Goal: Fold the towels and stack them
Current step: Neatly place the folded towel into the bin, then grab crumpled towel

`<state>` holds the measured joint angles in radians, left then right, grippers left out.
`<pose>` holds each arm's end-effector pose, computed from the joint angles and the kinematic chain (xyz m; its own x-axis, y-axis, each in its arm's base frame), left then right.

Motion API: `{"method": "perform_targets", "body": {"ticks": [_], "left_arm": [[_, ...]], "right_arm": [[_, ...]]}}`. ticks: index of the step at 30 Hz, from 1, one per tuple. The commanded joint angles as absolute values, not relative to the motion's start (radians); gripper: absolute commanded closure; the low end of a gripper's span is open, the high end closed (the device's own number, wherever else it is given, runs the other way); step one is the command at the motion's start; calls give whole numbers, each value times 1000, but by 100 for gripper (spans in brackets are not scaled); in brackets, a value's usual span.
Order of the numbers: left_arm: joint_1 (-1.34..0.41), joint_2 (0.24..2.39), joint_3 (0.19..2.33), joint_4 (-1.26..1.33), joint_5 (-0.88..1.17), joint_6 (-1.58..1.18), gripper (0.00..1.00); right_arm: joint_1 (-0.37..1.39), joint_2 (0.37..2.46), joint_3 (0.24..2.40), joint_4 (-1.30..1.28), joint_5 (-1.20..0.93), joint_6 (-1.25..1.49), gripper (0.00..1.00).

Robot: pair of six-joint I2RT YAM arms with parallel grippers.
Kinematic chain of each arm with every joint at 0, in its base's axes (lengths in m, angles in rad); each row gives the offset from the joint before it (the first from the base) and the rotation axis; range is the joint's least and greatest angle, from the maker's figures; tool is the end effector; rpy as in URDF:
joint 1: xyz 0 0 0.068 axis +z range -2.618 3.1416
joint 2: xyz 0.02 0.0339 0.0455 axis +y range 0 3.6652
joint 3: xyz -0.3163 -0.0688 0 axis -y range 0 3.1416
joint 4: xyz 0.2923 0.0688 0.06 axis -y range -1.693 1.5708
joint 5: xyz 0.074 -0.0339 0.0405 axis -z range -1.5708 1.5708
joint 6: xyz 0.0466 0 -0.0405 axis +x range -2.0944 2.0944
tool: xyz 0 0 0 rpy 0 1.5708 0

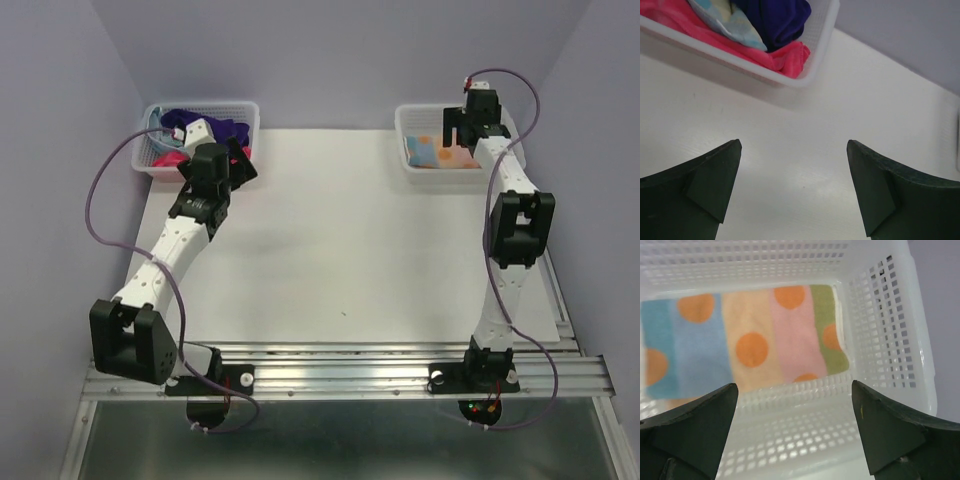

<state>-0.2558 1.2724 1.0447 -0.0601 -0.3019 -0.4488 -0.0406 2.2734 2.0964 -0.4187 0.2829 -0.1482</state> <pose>0.3314 -0.0724 0.3747 -0.2326 -0.3674 -0.9005 -0.1500 0.9284 -0.3400 0.6199 -0.0382 0.2959 -0.5943 -0.1178 -0.7956 0.1841 0.9430 -0.2771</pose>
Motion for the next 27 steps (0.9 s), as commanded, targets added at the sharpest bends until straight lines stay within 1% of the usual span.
{"method": "perform_targets", "body": {"ticks": [1, 3, 4, 5, 7, 8, 11, 13, 16, 19, 27], "left_arm": [[-186, 1388, 1216, -74, -360, -390, 1], [-124, 1485, 1322, -103, -364, -390, 1], [-101, 1521, 1409, -121, -332, -394, 1], [-51, 1595, 1451, -145, -304, -396, 1], [-9, 1666, 1529, -163, -259, -394, 1], [27, 1739, 1605, -172, -221, -394, 1], [69, 1871, 1771, -270, -160, -379, 1], [97, 1916, 1837, -316, -143, -371, 1], [130, 1954, 1841, -284, -120, -385, 1], [153, 1989, 1838, -238, 35, -396, 1], [160, 2111, 1956, -259, 70, -417, 1]], "right_arm": [[46, 2072, 1959, -344, 242, -72, 0], [74, 1978, 1843, -299, 215, -14, 0], [81, 1944, 1791, -275, 177, 38, 0], [92, 1878, 1746, -226, 154, 60, 0], [98, 1824, 1625, -190, 88, 103, 0], [104, 1786, 1596, -167, 80, 139, 0], [115, 1744, 1500, -150, 72, 169, 0], [115, 1743, 1514, -173, 86, 161, 0], [117, 1772, 1586, -239, 135, 161, 0], [115, 1778, 1588, -239, 129, 161, 0], [114, 1810, 1592, -247, 161, 132, 0]]}}
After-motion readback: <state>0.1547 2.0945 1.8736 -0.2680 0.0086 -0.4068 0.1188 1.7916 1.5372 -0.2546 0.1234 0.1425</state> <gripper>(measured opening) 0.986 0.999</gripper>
